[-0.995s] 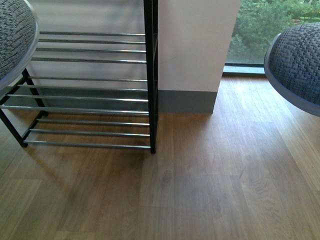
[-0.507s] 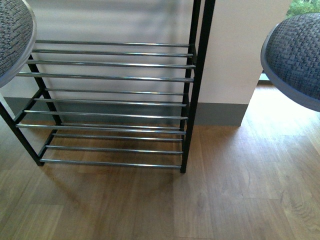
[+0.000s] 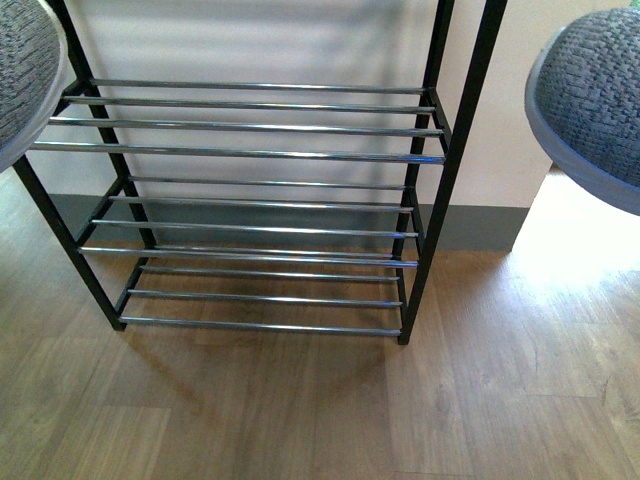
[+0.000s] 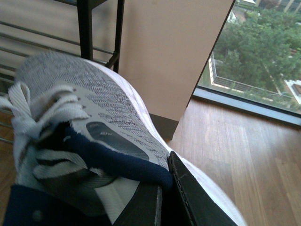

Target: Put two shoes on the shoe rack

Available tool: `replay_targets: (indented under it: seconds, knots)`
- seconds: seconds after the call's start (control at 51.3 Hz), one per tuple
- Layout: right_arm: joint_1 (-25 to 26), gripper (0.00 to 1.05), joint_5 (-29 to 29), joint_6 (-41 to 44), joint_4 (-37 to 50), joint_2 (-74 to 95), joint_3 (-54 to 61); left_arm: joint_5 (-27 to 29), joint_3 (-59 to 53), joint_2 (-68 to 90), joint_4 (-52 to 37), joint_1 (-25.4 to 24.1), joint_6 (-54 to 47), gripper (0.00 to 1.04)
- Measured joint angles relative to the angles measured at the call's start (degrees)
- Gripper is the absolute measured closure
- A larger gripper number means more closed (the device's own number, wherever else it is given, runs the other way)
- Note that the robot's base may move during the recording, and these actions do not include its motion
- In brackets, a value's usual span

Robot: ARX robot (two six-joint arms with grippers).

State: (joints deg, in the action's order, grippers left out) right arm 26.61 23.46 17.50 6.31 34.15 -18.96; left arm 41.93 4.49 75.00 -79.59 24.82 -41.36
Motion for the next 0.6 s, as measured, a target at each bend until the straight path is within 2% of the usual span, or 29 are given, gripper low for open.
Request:
replay_targets:
  seconds: [0.215, 0.332, 0.605]
  knots:
    - [0.0, 1.03, 0.1, 0.0, 0.0, -0.1, 0.0, -0.3, 0.0, 0.0, 0.0, 0.0, 0.0, 1.02]
    - [-0.4, 1.03, 2.4, 0.0, 0.0, -0.3, 0.0, 1.1, 0.0, 0.0, 0.0, -0.3, 0.0, 1.02]
    - [-0.3, 1.03, 1.0, -0.1, 0.0, -0.2, 0.0, 1.7, 0.0, 0.0, 0.0, -0.3, 0.0, 1.02]
